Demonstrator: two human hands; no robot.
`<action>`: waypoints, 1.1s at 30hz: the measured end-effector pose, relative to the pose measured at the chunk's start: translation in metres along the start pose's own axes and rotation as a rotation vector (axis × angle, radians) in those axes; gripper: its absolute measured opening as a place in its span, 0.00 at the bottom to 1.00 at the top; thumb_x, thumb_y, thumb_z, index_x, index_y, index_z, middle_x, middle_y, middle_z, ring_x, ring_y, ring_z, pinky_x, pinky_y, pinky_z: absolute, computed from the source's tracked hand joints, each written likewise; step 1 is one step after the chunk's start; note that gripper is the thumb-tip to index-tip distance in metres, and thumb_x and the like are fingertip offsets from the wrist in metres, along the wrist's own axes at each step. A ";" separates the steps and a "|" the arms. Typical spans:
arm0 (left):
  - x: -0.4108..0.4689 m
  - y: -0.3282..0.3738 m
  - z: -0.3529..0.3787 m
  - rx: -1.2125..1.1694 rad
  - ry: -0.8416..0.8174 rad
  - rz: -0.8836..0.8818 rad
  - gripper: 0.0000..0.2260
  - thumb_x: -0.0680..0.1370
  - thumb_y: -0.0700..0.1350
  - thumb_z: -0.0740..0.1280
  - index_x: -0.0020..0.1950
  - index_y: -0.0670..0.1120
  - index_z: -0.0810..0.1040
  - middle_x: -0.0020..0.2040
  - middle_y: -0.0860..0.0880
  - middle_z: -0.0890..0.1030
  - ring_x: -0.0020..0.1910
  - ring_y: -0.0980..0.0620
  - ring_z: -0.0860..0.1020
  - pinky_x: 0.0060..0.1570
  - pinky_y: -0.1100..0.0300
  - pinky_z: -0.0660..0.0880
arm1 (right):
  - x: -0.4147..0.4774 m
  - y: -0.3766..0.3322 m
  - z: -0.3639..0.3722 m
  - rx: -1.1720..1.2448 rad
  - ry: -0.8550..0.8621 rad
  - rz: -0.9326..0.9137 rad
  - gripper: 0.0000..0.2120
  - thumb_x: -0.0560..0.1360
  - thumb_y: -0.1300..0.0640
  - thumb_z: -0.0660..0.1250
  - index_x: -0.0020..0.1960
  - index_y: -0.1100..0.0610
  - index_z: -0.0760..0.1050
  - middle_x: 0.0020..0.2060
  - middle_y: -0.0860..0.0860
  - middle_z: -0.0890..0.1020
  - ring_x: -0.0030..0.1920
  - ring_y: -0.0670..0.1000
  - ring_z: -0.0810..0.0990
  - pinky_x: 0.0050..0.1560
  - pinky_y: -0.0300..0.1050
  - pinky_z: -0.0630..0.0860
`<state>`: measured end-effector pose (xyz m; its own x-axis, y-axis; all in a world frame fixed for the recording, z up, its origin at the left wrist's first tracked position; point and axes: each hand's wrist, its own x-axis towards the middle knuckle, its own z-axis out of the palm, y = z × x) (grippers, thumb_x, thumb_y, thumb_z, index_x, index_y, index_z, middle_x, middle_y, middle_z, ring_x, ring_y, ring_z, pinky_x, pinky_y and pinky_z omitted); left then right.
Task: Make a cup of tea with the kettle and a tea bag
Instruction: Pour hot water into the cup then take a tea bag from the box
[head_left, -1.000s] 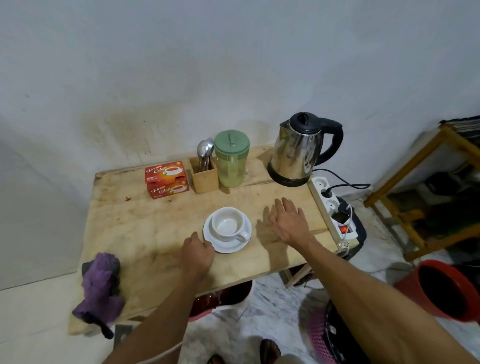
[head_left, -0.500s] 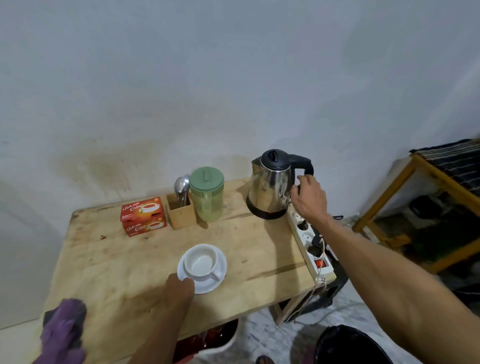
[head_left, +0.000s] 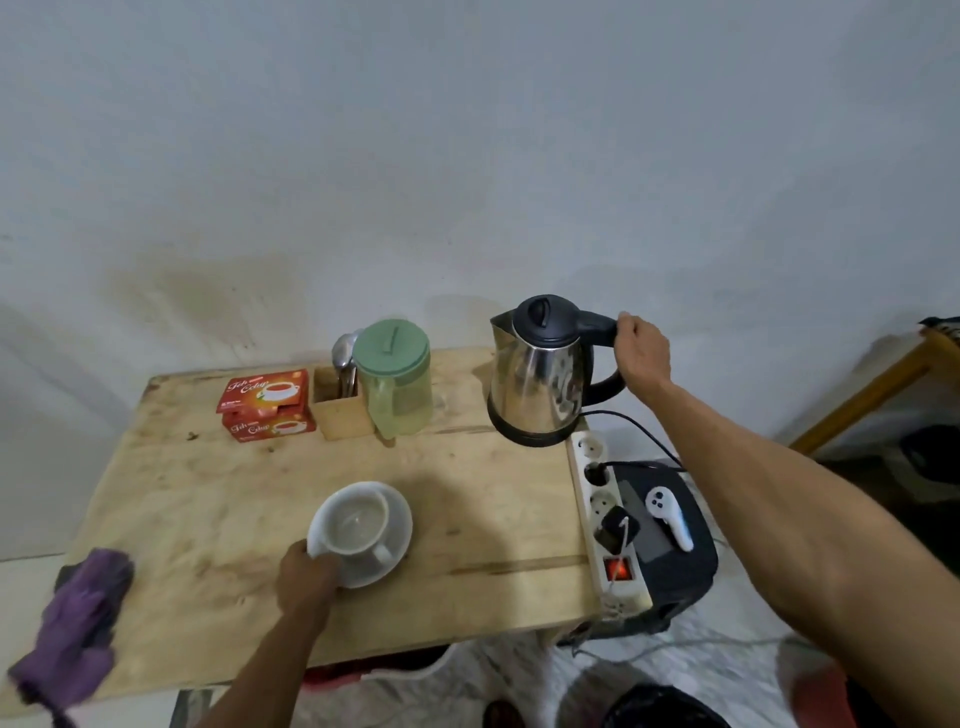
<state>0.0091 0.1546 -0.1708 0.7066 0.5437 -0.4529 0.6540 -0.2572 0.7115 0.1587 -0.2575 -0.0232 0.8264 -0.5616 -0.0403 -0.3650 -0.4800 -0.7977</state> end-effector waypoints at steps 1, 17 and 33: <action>0.006 -0.006 0.003 0.007 0.004 -0.008 0.25 0.57 0.46 0.62 0.51 0.39 0.79 0.42 0.36 0.81 0.41 0.35 0.80 0.40 0.42 0.79 | 0.004 0.002 0.002 0.046 -0.004 0.031 0.21 0.82 0.48 0.50 0.50 0.61 0.75 0.49 0.59 0.80 0.50 0.59 0.77 0.50 0.50 0.70; 0.016 -0.018 0.012 0.053 0.055 0.002 0.25 0.59 0.46 0.60 0.53 0.42 0.79 0.42 0.37 0.82 0.41 0.34 0.80 0.41 0.40 0.81 | 0.017 0.016 0.007 0.351 -0.066 0.184 0.28 0.80 0.39 0.53 0.45 0.62 0.80 0.36 0.54 0.81 0.42 0.54 0.75 0.44 0.48 0.69; 0.007 -0.011 0.004 0.028 0.007 0.037 0.27 0.60 0.46 0.58 0.57 0.42 0.79 0.44 0.40 0.82 0.44 0.36 0.80 0.44 0.41 0.80 | 0.000 -0.017 0.008 0.312 0.011 0.204 0.27 0.78 0.37 0.54 0.34 0.58 0.71 0.32 0.56 0.78 0.33 0.55 0.77 0.43 0.49 0.72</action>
<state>0.0081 0.1578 -0.1841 0.7284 0.5392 -0.4228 0.6350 -0.2995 0.7121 0.1684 -0.2434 -0.0144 0.7445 -0.6330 -0.2124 -0.3726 -0.1298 -0.9189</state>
